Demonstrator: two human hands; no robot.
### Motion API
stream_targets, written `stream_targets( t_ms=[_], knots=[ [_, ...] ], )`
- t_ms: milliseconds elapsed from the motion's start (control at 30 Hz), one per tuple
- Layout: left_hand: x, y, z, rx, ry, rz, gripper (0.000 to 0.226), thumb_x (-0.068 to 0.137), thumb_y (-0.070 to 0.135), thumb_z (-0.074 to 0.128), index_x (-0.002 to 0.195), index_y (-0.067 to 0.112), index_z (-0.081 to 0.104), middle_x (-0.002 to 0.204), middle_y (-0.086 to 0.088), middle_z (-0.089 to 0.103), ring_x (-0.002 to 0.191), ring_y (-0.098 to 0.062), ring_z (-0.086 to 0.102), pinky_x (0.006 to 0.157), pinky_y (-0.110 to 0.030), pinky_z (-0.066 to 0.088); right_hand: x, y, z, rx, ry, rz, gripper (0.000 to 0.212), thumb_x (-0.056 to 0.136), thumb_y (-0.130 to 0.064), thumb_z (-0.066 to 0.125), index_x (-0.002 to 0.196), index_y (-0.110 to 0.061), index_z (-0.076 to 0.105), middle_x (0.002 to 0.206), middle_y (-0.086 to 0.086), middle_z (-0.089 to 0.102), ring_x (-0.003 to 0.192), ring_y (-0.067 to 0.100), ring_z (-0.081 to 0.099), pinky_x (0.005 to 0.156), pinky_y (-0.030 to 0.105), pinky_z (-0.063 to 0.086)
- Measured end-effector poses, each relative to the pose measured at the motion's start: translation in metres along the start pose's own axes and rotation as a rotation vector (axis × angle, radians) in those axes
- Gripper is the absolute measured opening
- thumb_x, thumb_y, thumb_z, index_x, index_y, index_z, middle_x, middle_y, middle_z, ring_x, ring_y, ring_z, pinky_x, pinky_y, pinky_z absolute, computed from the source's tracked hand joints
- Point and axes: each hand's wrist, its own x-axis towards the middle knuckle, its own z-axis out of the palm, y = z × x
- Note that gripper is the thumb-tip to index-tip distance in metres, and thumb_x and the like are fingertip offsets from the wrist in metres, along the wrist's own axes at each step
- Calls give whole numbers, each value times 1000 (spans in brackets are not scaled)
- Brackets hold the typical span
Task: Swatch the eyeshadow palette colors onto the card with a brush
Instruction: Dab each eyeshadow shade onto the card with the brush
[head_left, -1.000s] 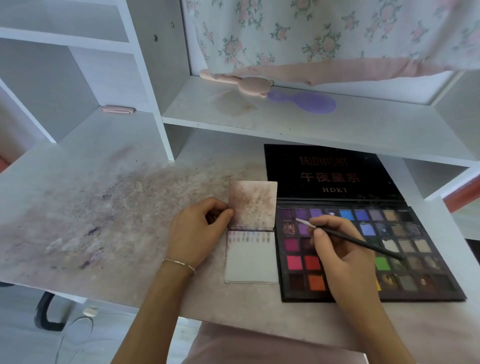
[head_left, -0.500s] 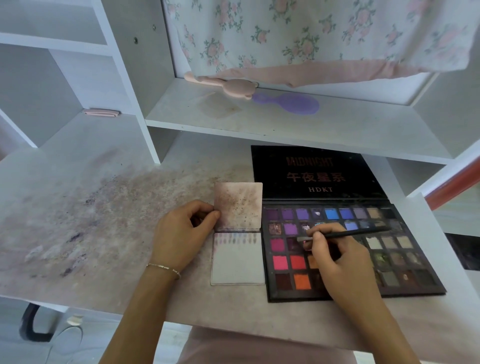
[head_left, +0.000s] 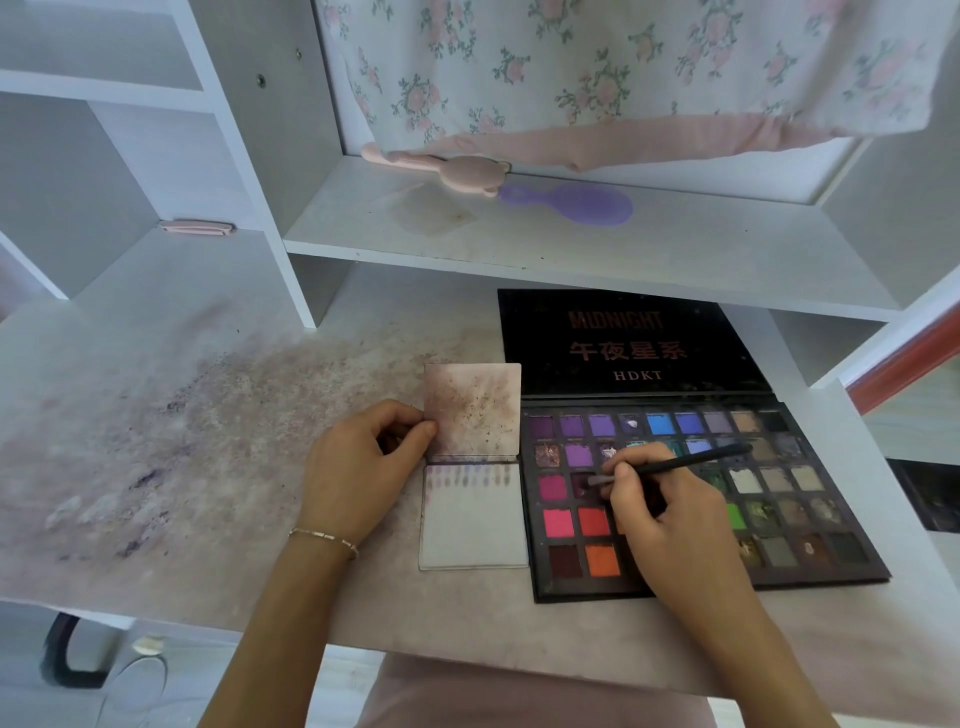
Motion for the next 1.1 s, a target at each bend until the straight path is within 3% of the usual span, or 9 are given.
stream_targets(
  t_ms=[100,200,400,500,600,800,867,967,1100],
  knots=[
    [0,0,0,-7,-3,0,28,79,24,67,65,46,55,66,23,61,64,1,56,59,-19,41,0,0,0,5,23,0,27,87,-12,49,73,-36,49,60,-10,57,66,5,57,55,12,42],
    [0,0,-1,-9,-5,2,27,79,24,67,66,45,55,67,23,61,64,1,56,59,-18,41,-1,-1,0,-3,-2,-3,24,86,-15,49,73,-35,51,65,-6,61,67,8,58,56,18,45],
    [0,0,0,-10,-8,2,29,79,24,67,65,46,55,66,22,61,63,0,56,59,-20,41,-1,-4,0,63,93,38,19,87,-23,46,73,-35,50,62,-8,59,63,6,58,53,14,44],
    [0,0,-1,3,-10,5,27,79,25,67,66,46,55,66,23,60,64,1,56,59,-18,41,-2,-10,2,117,93,37,22,89,-17,48,74,-33,52,60,-1,58,60,10,57,49,17,45],
    [0,1,-1,4,-12,4,27,79,25,67,67,46,55,67,24,60,64,2,56,58,-17,39,-3,-21,9,201,43,35,24,89,-13,51,75,-33,53,76,-3,61,56,10,54,46,13,41],
    [0,1,-1,15,-12,-4,24,78,28,66,67,45,55,63,26,58,64,7,55,56,-9,36,-5,-44,35,311,-167,56,12,84,-21,56,80,-32,53,78,-14,67,66,12,61,59,26,51],
    [-1,1,0,14,-12,0,24,79,28,66,67,45,55,63,26,59,64,6,55,55,-9,36,-4,-48,42,290,-203,36,13,84,-20,58,79,-31,53,77,-13,67,64,11,57,54,21,45],
    [-1,0,0,2,-11,5,22,79,26,66,68,43,57,65,23,61,63,3,56,58,-16,41,-1,-53,49,257,-212,9,16,84,-16,60,74,-27,53,72,-8,66,66,0,54,59,11,39],
    [0,-1,1,-11,-15,-2,12,79,26,65,72,35,63,67,19,63,65,-1,58,61,-22,46,0,-54,53,232,-242,12,15,85,-16,59,75,-25,52,74,-5,65,72,1,52,62,9,39]
  ],
)
